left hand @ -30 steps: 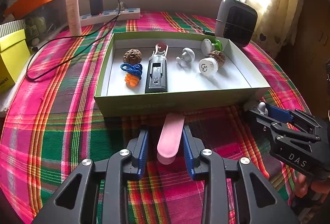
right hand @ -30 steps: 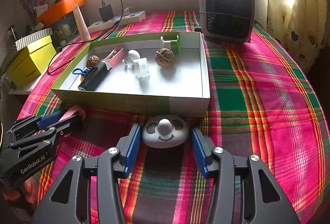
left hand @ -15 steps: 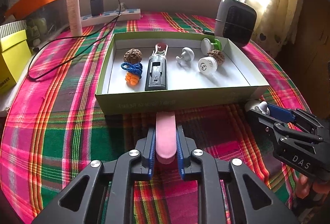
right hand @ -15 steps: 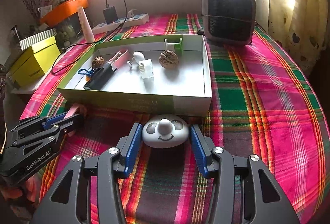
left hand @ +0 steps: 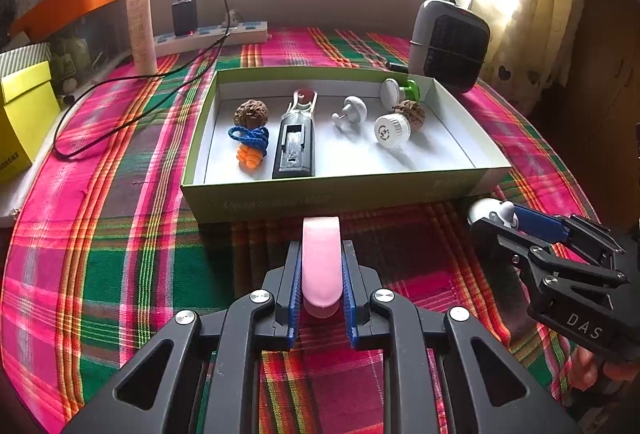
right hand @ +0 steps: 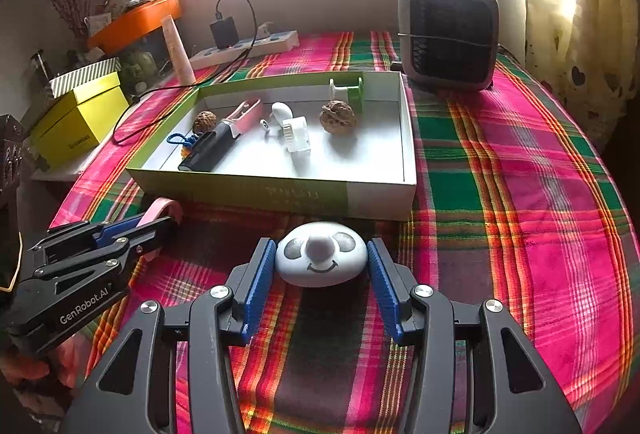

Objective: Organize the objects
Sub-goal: 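Carry the pink paddle into the tray with the left gripper while the right carries the panda object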

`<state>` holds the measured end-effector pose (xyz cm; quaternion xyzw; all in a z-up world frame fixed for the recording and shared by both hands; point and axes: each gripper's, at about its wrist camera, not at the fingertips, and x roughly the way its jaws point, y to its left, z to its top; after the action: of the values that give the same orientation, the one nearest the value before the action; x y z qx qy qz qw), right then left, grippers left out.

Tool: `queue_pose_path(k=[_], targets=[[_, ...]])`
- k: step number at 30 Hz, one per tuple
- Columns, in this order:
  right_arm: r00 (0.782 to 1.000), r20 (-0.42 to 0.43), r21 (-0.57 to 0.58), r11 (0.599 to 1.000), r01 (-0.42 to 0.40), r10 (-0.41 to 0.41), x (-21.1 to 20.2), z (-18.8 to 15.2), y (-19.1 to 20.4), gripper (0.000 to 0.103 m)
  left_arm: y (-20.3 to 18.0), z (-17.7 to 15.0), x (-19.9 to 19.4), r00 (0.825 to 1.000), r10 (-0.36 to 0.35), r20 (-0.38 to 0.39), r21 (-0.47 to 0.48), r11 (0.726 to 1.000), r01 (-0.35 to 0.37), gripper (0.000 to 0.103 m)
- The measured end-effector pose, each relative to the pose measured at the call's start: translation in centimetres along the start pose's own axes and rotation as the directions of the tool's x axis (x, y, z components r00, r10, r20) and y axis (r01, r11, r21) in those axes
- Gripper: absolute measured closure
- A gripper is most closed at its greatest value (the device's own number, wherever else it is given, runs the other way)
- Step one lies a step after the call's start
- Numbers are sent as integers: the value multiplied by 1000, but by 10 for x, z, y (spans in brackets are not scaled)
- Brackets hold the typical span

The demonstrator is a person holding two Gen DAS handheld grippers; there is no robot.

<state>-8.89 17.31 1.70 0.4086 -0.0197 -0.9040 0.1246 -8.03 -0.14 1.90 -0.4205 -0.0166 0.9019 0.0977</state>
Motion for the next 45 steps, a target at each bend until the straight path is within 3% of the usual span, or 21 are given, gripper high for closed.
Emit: queue_pose_path(k=[26, 45], targets=[[998, 65, -8, 1000, -23, 24, -20, 27, -4, 55, -9, 31, -21, 998, -16, 68, 28, 1000, 14, 87], [999, 50, -13, 1000, -13, 13, 7, 57, -15, 55, -5, 62, 7, 998, -11, 58, 24, 1000, 10, 87]])
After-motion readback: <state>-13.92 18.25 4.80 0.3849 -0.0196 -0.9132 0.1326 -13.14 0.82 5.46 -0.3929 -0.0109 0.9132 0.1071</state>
